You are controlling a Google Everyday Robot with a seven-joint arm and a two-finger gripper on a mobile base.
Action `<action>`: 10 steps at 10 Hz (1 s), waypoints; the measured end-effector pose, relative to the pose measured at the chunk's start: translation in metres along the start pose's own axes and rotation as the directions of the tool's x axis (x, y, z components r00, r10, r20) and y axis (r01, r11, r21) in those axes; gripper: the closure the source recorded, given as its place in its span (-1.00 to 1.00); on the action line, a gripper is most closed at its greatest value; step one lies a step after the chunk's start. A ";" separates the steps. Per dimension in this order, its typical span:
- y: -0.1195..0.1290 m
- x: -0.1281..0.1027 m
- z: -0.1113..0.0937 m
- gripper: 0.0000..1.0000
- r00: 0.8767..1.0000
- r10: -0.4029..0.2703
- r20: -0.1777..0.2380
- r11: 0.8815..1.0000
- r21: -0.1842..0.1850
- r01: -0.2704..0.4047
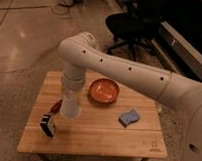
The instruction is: Place the ceramic cup over the eraser
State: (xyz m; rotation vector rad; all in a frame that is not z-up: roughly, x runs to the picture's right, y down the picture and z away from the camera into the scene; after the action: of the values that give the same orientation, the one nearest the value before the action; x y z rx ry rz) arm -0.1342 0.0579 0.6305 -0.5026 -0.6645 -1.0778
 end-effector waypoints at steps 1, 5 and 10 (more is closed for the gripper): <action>0.000 0.000 0.000 1.00 1.000 0.001 0.000 1.000 0.000 -0.001; -0.002 0.001 0.001 1.00 1.000 -0.002 0.001 1.000 0.002 0.002; -0.045 -0.014 0.008 1.00 0.996 -0.082 0.031 0.997 0.013 0.081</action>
State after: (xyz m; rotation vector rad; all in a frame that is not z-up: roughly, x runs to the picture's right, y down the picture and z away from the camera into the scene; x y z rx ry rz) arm -0.1822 0.0549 0.6287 -0.4860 -0.7238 -1.1439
